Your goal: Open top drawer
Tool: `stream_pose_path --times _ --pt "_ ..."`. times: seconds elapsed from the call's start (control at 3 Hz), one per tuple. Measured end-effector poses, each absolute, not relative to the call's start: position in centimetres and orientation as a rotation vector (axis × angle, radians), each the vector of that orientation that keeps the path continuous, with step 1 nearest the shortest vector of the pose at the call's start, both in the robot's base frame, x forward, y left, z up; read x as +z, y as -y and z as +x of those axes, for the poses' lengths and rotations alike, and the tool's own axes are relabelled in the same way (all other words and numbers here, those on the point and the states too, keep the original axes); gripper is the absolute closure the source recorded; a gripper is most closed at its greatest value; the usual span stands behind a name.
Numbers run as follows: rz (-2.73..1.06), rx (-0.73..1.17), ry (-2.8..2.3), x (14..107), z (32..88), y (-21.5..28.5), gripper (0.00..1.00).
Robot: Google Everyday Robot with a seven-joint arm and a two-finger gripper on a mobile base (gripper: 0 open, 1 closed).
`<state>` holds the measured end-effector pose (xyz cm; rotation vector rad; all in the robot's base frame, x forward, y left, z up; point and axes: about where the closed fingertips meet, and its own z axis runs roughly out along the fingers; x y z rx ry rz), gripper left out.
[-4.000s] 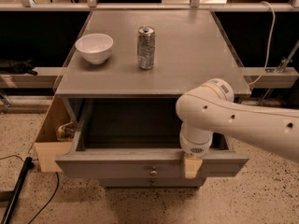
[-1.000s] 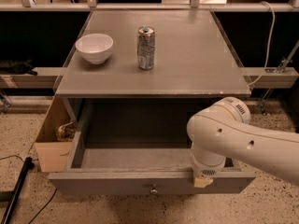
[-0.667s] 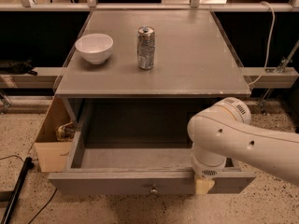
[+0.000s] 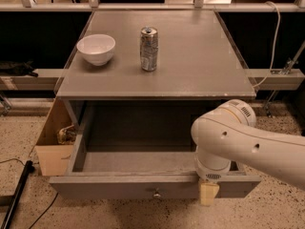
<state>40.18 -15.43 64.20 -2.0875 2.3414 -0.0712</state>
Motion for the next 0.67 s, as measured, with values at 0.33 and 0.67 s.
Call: stream_pose_path --times 0.33,0.67 --pt "-2.086 -0.073 -2.347 64.1 39.7 15.6 0.54" --pt "-2.076 -0.082 -2.373 63.9 37.7 16.5 0.77"
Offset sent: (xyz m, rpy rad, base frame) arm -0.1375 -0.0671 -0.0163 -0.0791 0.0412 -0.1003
